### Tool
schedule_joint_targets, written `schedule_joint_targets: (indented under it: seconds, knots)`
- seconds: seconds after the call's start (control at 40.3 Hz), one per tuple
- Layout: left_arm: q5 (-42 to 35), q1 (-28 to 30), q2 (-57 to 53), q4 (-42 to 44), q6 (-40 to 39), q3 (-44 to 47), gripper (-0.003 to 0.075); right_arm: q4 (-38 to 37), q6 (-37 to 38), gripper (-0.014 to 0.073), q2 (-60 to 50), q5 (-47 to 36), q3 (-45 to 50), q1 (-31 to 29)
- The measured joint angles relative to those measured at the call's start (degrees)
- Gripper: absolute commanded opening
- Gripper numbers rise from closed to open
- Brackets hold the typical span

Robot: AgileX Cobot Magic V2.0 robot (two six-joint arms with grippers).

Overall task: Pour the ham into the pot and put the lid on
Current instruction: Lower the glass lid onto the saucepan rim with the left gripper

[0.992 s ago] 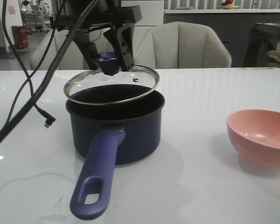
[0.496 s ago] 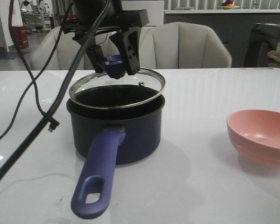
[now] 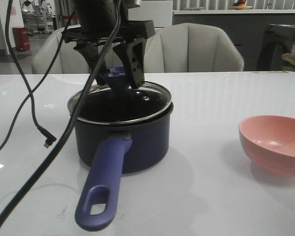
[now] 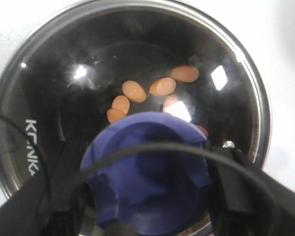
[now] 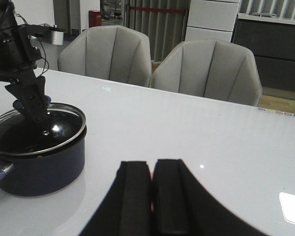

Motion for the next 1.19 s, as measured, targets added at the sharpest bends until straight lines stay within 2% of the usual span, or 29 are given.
schedule_joint_targets:
  seconds: [0.223,0.298,0.521,0.645,0.992,1.191]
  knots:
    - [0.0,0.0,0.0,0.0,0.0,0.0,0.0121,0.0,-0.1,0.0145,0.0,0.0,0.0,0.0]
    - [0.0,0.0,0.0,0.0,0.0,0.0,0.0155,0.0,-0.1,0.0145,0.0,0.0,0.0,0.0]
    - [-0.1,0.0,0.0,0.0,0.0,0.0,0.0389,0.0,-0.1,0.0145,0.0,0.0,0.0,0.0]
    - [-0.1,0.0,0.0,0.0,0.0,0.0,0.0476,0.0,-0.1,0.0145,0.0,0.0,0.0,0.0]
    - [-0.1,0.0,0.0,0.0,0.0,0.0,0.0504,0.0,-0.1,0.0145,0.0,0.0,0.0,0.0]
    - [-0.1,0.0,0.0,-0.4,0.0,0.0,0.0592,0.0,-0.1,0.0145,0.0,0.0,0.0,0.0]
